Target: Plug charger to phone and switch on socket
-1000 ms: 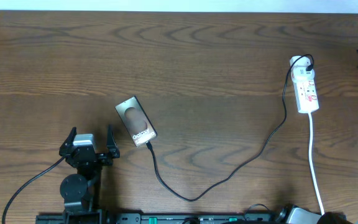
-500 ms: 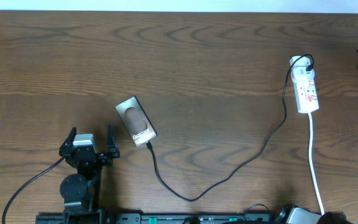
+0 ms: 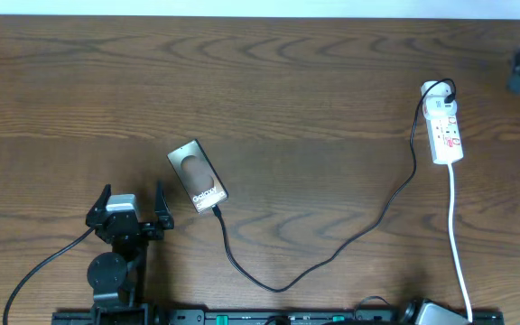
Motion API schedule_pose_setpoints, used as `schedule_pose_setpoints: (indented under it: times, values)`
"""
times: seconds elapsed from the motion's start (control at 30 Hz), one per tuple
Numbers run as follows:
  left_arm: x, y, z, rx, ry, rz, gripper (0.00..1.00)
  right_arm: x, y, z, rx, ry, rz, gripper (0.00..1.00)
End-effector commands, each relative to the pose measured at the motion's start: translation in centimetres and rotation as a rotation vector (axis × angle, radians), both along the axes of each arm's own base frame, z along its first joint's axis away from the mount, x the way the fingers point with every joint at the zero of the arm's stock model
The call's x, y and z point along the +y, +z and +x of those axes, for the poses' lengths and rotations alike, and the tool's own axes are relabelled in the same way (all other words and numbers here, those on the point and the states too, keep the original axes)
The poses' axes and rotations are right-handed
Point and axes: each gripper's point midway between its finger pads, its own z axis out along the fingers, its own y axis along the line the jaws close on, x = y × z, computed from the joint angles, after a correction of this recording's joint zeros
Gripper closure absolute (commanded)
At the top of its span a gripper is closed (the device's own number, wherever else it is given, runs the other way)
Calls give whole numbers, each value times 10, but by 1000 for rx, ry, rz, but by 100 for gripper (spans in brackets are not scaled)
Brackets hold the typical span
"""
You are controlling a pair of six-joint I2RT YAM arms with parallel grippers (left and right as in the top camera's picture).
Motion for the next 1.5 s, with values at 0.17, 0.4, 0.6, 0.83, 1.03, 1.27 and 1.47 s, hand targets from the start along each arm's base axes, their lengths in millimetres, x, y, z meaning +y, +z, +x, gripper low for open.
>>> schedule_pose_setpoints:
  times: [0.17, 0.4, 0.6, 0.83, 1.03, 1.27, 1.47]
  values:
    - [-1, -15, -1, 45, -4, -10, 6, 59, -43, -3, -209, 136, -31, 1]
    - [-1, -15, -1, 45, -4, -10, 6, 89, -95, -28, -423, 224, -129, 1]
    - [-1, -15, -1, 45, -4, -10, 6, 106, -127, -66, -598, 274, -250, 1]
    - [-1, -15, -1, 45, -4, -10, 6, 111, -159, -100, -699, 276, -310, 1]
    - [-1, -15, -1, 45, -4, -10, 6, 113, -167, -112, -738, 273, -324, 1]
    - [-1, -15, -1, 45, -4, -10, 6, 110, -182, -114, -679, 259, -316, 1]
    - [-1, -15, -1, 45, -4, -10, 6, 109, -218, -112, -534, 274, -276, 1]
